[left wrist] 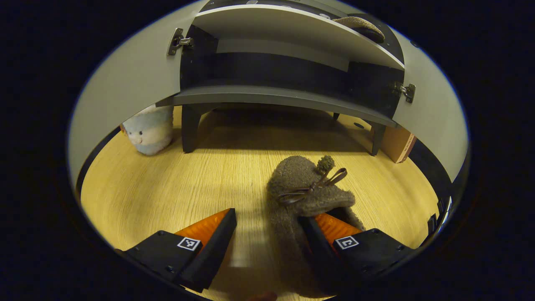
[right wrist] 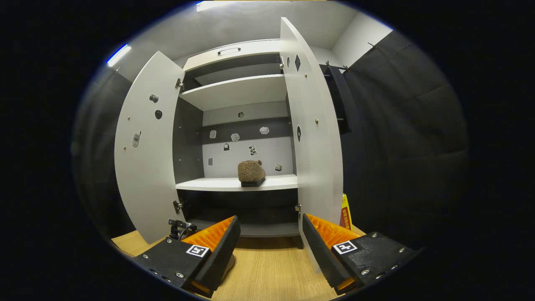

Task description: Grab one shoe with the right hand and put it into the shoe cabinet, grab the other shoe with the left hand and put it into the shoe cabinet; then close the right door with the right hand and the left door with the left hand.

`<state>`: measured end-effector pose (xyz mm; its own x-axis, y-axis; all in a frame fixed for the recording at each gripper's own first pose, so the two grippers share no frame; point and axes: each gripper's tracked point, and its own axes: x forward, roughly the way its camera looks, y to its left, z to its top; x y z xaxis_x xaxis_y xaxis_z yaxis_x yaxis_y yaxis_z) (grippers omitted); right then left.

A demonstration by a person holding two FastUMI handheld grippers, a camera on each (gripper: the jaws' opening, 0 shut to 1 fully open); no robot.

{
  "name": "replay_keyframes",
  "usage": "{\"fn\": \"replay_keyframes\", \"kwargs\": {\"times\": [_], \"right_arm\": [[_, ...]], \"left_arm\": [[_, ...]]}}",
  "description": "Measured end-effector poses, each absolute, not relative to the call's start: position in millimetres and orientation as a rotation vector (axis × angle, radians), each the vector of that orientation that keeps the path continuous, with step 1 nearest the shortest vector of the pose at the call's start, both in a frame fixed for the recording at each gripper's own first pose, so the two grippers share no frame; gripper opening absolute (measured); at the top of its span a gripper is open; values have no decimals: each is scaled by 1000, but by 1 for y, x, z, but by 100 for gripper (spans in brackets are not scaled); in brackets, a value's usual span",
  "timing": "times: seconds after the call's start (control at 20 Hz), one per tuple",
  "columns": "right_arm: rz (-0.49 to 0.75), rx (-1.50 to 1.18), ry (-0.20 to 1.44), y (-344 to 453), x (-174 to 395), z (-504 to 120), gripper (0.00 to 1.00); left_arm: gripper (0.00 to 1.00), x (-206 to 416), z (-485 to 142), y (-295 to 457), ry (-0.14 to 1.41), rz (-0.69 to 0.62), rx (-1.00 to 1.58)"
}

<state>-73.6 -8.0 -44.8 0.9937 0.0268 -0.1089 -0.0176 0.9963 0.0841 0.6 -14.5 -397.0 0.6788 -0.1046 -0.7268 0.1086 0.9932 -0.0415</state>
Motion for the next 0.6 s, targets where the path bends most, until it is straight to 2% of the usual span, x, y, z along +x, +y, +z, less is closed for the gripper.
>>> {"fn": "replay_keyframes", "kwargs": {"times": [0.3,0.4,0.45,0.5,0.55,0.6], "right_arm": [[12,85,141,-9,-82,-51,92],[19,95,148,-7,-84,-53,92],[27,97,153,-5,-84,-55,92],[32,98,153,-3,-84,-54,92],[35,99,153,-3,-84,-54,92],[40,102,152,-1,-83,-54,92]], "left_arm": [[96,15,-398,-29,765,-160,31],[74,17,-398,-34,756,-168,2],[54,17,-395,-28,743,-143,15],[47,18,-392,-18,740,-90,30],[15,12,-385,-15,729,-64,6],[13,5,-378,-18,739,-68,-55]]}}
